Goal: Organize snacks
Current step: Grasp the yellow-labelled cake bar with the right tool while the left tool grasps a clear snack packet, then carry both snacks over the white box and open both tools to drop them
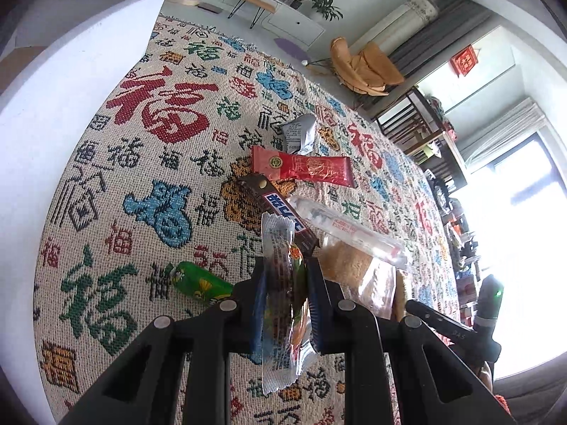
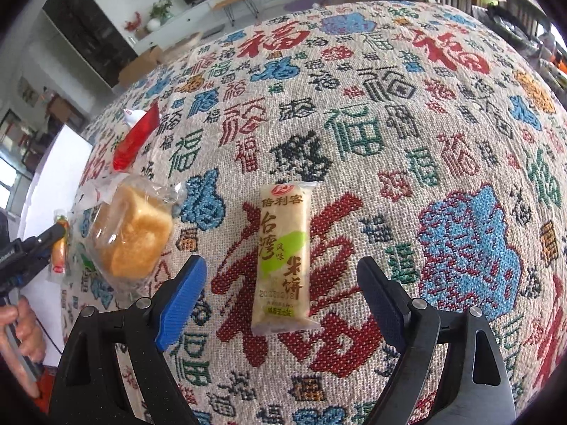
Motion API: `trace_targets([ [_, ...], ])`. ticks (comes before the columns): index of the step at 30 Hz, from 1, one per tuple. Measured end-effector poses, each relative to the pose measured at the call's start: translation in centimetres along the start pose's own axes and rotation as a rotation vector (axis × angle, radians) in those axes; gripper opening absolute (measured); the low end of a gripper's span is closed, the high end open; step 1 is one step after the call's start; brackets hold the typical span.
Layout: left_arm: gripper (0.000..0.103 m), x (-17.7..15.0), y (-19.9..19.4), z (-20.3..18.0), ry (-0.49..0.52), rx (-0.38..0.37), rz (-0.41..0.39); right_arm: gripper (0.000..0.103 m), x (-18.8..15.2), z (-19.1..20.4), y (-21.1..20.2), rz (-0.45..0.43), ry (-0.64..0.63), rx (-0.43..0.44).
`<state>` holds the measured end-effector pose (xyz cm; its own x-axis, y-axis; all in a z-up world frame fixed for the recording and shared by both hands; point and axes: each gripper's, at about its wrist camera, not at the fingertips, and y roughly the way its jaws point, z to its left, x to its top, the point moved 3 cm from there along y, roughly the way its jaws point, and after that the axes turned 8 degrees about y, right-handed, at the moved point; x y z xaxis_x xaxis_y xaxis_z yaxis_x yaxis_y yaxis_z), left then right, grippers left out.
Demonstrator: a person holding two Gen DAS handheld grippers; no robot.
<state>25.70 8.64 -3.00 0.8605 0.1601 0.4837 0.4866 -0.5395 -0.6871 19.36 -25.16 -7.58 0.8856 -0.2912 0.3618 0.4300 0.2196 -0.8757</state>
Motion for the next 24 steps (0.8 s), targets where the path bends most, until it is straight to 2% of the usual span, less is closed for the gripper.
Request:
trace_targets([
  [1, 0.02, 0.1, -0.3, -0.1, -0.004, -0.011, -0.013, 0.088, 0.0, 0.5, 0.4, 0.02, -0.015, -0.024],
  [2, 0.02, -0.1, -1.0, -0.2, -0.007, -0.024, -0.027, 0.076, 0.1, 1.0, 0.9, 0.035, -0.035, -0.039],
  [3, 0.02, -0.1, -1.8, -0.3, -0.013, -0.04, -0.044, 0.056, 0.1, 1.4, 1.4, 0.044, -0.056, -0.06],
  [4, 0.02, -0.1, -2.7, -0.4, -0.019, -0.057, -0.062, 0.03, 0.2, 1.5, 1.6, 0.04, -0.073, -0.106],
  [6, 0.02, -0.1, -4.8, -0.6, -0.028, -0.086, -0.101, 0.03, 0.4, 1.4, 1.1, 0.012, -0.074, -0.13],
  [8, 0.02, -0.1, -7.1, -0.6, -0.039, -0.113, -0.144, 0.03, 0.7, 1.2, -0.4, -0.019, -0.052, -0.118],
  [11, 0.02, 0.3, -11.0, -0.1, -0.059, -0.147, -0.202, 0.03, 1.1, 2.5, -4.1, -0.073, -0.071, -0.057],
  [14, 0.02, 1.1, -15.6, 1.0, -0.061, -0.146, -0.261, 0.03, 1.3, 7.2, -7.5, -0.097, -0.149, 0.05],
  [17, 0.02, 1.5, -20.4, 3.1, -0.053, -0.076, -0.314, 0.03, 0.9, 14.6, -10.1, -0.086, -0.233, 0.21],
  [21, 0.02, 1.0, -26.0, 7.6, -0.065, 0.116, -0.356, 0.03, -2.3, 26.3, -12.1, -0.034, -0.356, 0.444],
  [24, 0.022, 0.0, -28.8, 11.4, -0.102, 0.246, -0.362, 0.03, -5.7, 34.1, -12.1, 0.04, -0.435, 0.579],
])
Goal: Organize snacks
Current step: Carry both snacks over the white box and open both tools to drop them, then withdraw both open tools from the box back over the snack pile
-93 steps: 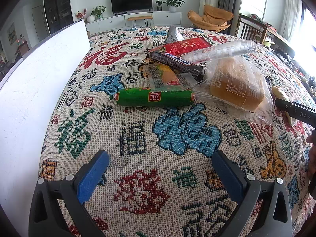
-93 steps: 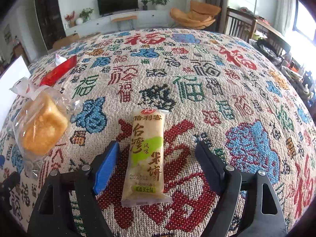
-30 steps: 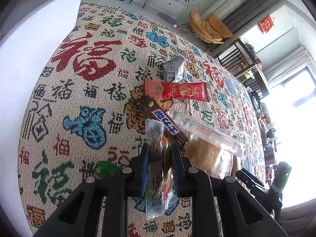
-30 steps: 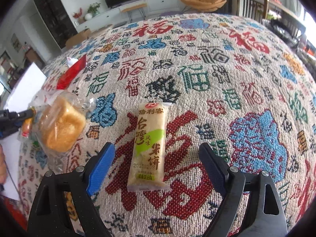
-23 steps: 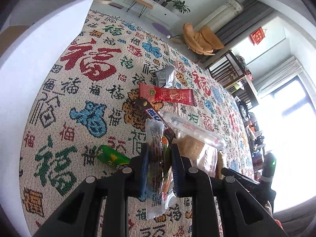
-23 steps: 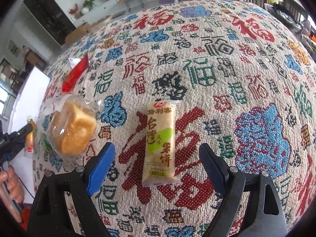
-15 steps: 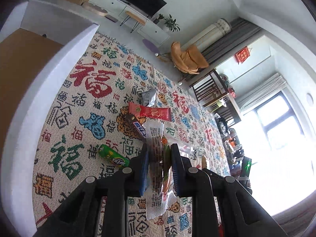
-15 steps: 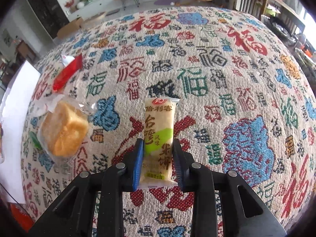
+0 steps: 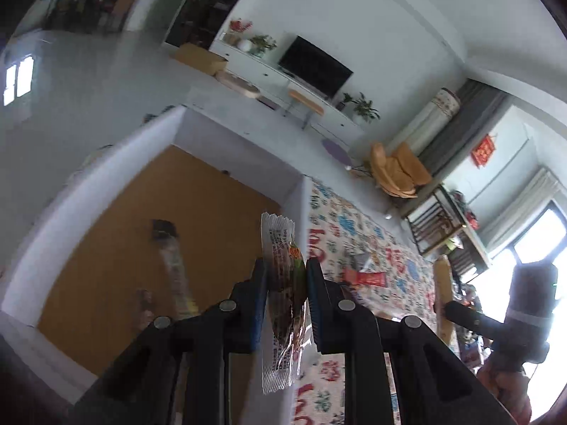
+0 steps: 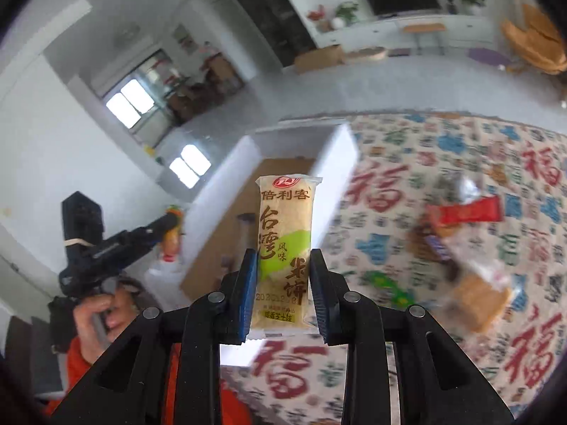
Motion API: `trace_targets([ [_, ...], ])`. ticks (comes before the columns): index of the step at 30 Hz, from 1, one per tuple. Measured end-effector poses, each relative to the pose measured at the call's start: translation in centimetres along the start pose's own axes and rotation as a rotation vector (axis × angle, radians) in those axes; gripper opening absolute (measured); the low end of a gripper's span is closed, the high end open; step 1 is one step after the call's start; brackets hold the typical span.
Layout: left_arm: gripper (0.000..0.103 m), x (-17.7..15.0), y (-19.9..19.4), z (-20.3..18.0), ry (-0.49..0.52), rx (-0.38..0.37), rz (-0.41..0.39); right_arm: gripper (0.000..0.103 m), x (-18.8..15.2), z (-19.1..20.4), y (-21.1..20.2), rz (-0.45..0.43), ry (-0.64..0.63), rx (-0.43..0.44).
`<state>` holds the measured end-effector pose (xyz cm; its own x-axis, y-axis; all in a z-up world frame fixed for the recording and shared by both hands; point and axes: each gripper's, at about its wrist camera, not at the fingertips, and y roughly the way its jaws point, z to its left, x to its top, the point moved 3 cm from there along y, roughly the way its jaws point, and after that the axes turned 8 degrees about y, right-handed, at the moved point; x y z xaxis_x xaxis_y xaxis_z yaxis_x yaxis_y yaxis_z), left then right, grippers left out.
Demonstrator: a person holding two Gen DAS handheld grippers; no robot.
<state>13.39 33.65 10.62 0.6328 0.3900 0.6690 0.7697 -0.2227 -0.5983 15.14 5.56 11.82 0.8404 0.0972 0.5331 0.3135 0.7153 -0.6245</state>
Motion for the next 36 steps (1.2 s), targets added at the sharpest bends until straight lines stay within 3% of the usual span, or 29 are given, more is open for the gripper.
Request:
trace_targets([
  [2, 0.022, -0.3, -0.6, 2.6, 0.002, 0.095, -0.002, 0.03, -0.5, 3.6, 3.4, 0.052, -0.031, 0.07],
  [3, 0.028, -0.5, -0.5, 3.6, 0.002, 0.142, 0.006, 0.032, -0.9, 5.0, 5.1, 0.071, -0.043, 0.094],
  [4, 0.036, -0.9, -0.3, 4.7, -0.001, 0.192, 0.024, 0.037, -1.3, 6.1, 6.6, 0.088, -0.054, 0.107],
  [5, 0.059, -1.3, 0.0, 5.6, -0.011, 0.237, 0.04, 0.056, -1.7, 6.6, 7.9, 0.108, -0.064, 0.117],
  [6, 0.072, -1.7, 0.1, 6.2, -0.022, 0.259, 0.039, 0.067, -2.1, 7.0, 8.9, 0.123, -0.066, 0.119],
  [10, 0.077, -3.5, 1.3, 5.2, -0.022, 0.239, 0.026, 0.07, -3.6, 4.4, 8.8, 0.078, -0.081, 0.068],
  [13, 0.077, -5.2, 2.8, 0.1, 0.045, 0.156, 0.031, 0.071, -4.2, -0.3, 6.4, -0.002, -0.123, -0.087],
  [16, 0.079, -7.6, 3.7, -8.0, 0.147, 0.002, 0.034, 0.073, -5.7, -7.2, 2.8, -0.124, -0.139, -0.29],
  [18, 0.09, -9.8, 4.3, -13.2, 0.214, -0.099, 0.044, 0.073, -7.6, -12.5, 0.0, -0.214, -0.134, -0.451],
  [20, 0.097, -12.7, 6.0, -17.7, 0.253, -0.191, 0.078, 0.073, -9.7, -17.6, -2.6, -0.264, -0.109, -0.618],
  [22, 0.098, -16.0, 9.0, -21.1, 0.274, -0.242, 0.152, 0.073, -11.6, -22.3, -4.9, -0.266, -0.058, -0.751],
  [24, 0.098, -18.9, 12.3, -23.2, 0.316, -0.215, 0.241, 0.073, -13.0, -26.1, -7.2, -0.262, 0.023, -0.831],
  [26, 0.097, -20.8, 15.3, -23.6, 0.34, -0.14, 0.289, 0.073, -14.1, -28.6, -9.0, -0.272, 0.1, -0.865],
  [31, 0.097, -21.9, 18.8, -22.3, 0.435, 0.038, 0.241, 0.073, -14.1, -30.7, -9.5, -0.278, 0.189, -0.886],
  [36, 0.097, -22.6, 19.9, -20.0, 0.467, 0.089, 0.225, 0.074, -13.6, -31.7, -7.5, -0.244, 0.232, -0.876],
])
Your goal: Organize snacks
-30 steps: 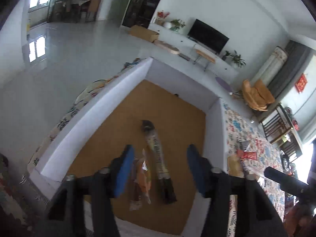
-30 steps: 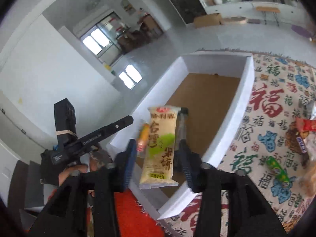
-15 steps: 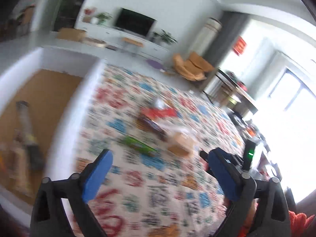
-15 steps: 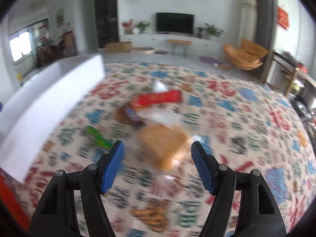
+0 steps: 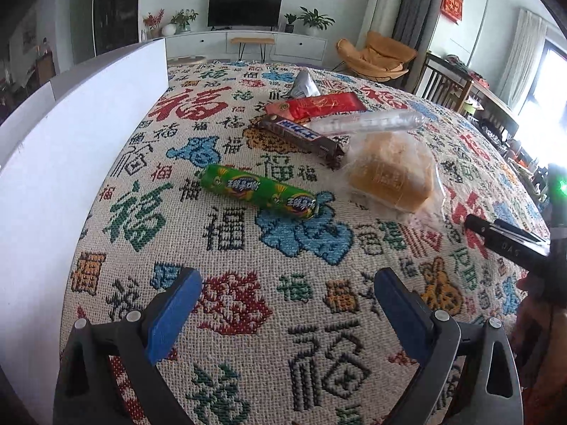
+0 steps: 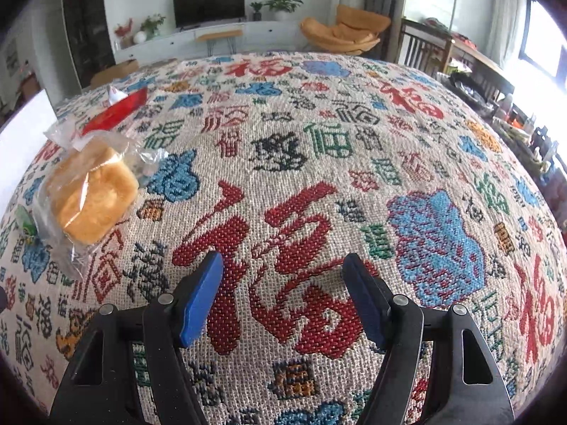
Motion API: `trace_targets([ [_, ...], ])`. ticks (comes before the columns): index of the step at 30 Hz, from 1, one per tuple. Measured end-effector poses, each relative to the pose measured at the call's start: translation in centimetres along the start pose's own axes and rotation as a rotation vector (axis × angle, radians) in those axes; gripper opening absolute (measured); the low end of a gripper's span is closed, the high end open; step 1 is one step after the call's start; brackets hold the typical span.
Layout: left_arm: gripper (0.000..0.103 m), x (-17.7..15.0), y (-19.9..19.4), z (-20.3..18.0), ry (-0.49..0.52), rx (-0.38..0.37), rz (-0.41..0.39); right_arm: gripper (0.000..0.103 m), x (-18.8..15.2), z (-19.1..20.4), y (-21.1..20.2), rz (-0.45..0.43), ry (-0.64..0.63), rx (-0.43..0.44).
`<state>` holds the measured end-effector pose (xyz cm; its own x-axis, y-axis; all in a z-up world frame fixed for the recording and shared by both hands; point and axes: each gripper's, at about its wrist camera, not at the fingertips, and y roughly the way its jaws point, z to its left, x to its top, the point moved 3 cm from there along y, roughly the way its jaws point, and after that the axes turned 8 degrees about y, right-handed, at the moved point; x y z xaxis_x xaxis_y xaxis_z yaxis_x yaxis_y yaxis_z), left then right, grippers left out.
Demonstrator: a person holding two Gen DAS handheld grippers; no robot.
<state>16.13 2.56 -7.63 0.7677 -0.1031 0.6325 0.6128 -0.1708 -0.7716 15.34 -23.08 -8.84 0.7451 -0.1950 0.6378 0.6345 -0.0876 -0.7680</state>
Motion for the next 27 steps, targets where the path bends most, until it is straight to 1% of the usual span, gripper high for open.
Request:
trace_targets([
  [1, 0.097, -0.7, 0.3, 0.6, -0.004, -0.002, 0.011, 0.077, 0.0, 0.0, -0.2, -0.008, 0.002, 0.011],
  [2, 0.097, -1.0, 0.4, 0.7, 0.002, 0.003, 0.007, 0.079, -0.2, 0.2, -0.1, -0.001, -0.001, 0.025],
  [3, 0.097, -0.8, 0.2, 0.6, 0.014, 0.01, -0.013, 0.08, -0.4, 0.2, 0.2, 0.018, 0.0, 0.04],
  [5, 0.097, -0.9, 0.2, 0.5, 0.015, 0.01, -0.001, 0.084, -0.4, 0.1, 0.2, 0.023, 0.004, 0.056],
  [8, 0.097, -0.8, 0.5, 0.4, 0.024, 0.017, 0.007, 0.087, -0.5, 0.6, 0.4, 0.025, -0.022, 0.032],
  [13, 0.101, -0.7, 0.8, 0.1, 0.038, 0.015, 0.018, 0.088, -0.5, 0.5, 0.4, 0.028, -0.014, 0.033],
  [17, 0.102, -0.6, 1.1, -0.2, 0.058, 0.04, 0.032, 0.089, -0.5, 0.4, 0.4, 0.03, -0.011, 0.032],
  [22, 0.102, -0.6, 1.1, -0.2, 0.055, 0.035, 0.029, 0.089, -0.5, 0.4, 0.4, 0.03, -0.011, 0.032],
  [27, 0.102, -0.6, 1.2, -0.3, 0.07, 0.056, 0.04, 0.089, -0.4, 0.4, 0.4, 0.03, -0.009, 0.033],
])
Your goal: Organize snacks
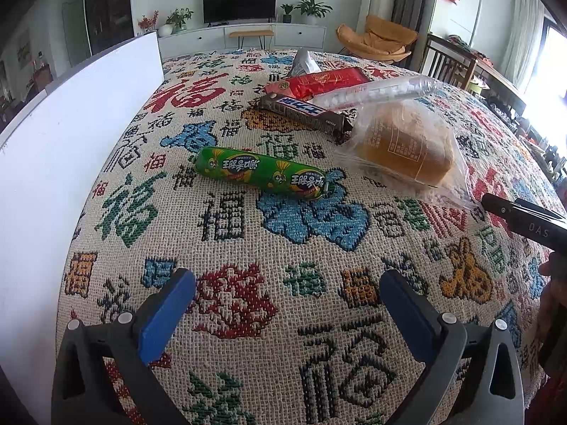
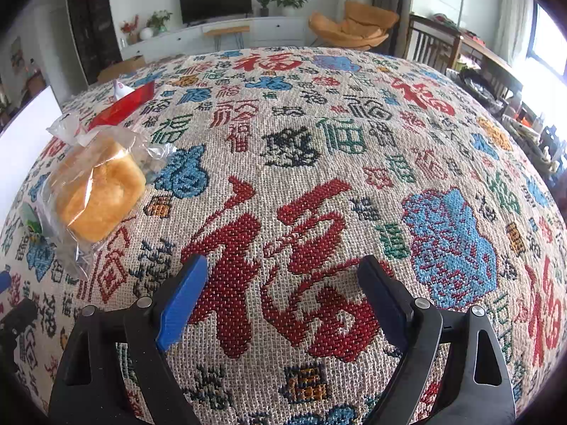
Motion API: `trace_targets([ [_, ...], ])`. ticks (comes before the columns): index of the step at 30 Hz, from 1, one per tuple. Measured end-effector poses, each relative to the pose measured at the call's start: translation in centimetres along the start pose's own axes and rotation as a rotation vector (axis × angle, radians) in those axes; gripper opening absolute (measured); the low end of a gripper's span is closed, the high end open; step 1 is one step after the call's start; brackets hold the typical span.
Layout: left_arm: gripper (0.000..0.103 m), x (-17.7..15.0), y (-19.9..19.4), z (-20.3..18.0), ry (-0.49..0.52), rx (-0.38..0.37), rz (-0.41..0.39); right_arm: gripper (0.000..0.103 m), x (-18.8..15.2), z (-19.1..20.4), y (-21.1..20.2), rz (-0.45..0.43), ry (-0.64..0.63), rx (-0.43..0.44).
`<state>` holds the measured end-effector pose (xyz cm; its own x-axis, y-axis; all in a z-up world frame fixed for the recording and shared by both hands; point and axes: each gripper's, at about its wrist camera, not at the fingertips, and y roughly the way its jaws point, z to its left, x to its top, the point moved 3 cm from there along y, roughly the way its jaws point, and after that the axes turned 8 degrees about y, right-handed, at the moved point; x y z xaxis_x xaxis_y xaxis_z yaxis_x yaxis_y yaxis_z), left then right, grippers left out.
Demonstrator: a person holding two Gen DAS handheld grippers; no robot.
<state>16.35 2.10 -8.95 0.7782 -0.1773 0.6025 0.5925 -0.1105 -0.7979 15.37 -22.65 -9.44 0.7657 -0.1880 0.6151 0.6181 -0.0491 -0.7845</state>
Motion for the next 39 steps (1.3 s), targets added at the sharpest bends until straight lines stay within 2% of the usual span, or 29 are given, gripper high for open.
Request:
trace_targets([
  [4, 0.103, 0.01, 0.18, -0.31, 0.018, 0.026, 0.013, 0.089, -0.01, -0.01, 0.01, 0.0, 0.001, 0.001],
  [39, 0.103, -0.01, 0.01, 0.09, -0.005, 0.007, 0.001, 0.09, -0.01, -0.07, 0.09, 0.0, 0.002, 0.001],
])
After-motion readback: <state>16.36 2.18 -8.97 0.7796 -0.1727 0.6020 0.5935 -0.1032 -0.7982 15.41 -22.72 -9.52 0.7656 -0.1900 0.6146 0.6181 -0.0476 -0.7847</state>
